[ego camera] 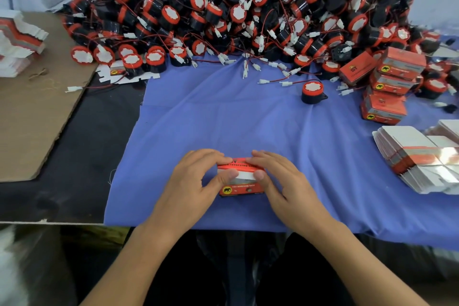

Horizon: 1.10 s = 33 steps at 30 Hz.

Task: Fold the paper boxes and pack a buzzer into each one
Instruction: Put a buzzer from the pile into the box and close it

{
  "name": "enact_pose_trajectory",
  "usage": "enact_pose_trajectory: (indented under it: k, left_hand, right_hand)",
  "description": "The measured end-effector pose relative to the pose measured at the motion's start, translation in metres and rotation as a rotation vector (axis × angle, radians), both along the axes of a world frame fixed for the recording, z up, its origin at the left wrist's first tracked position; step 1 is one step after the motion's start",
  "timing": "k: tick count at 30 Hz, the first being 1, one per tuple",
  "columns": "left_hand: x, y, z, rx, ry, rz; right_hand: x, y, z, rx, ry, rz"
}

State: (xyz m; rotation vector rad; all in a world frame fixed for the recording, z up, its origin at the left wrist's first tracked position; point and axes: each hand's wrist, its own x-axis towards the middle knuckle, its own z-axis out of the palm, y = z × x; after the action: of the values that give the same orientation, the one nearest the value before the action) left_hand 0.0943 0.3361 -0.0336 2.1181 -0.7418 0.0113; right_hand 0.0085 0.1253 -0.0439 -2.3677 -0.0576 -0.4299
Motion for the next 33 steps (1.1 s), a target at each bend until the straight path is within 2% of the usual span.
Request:
enact_pose_trajectory:
  k: [11, 16, 26, 33]
  left_hand:
    - [-0.014, -0.003, 0.006, -0.012, -0.012, 0.023]
    - [-0.019, -0.008, 0.003, -0.088, -0.144, 0.084]
    - [-0.031, -0.010, -0.011, -0.039, -0.203, 0.089]
    - [-0.034, -0.011, -0.015, -0.040, -0.205, 0.101]
  right_hand:
    - [-0.009, 0.001, 0.013, 0.027, 0.069, 0.021]
    - [-0.011, 0.004, 0.011, 0.053, -0.077, -0.009]
    - [-0.021, 0.010, 0.018, -0.159, -0.026, 0.014]
    - [-0.021, 0.003, 0.028, -0.165, 0.046, 0.068]
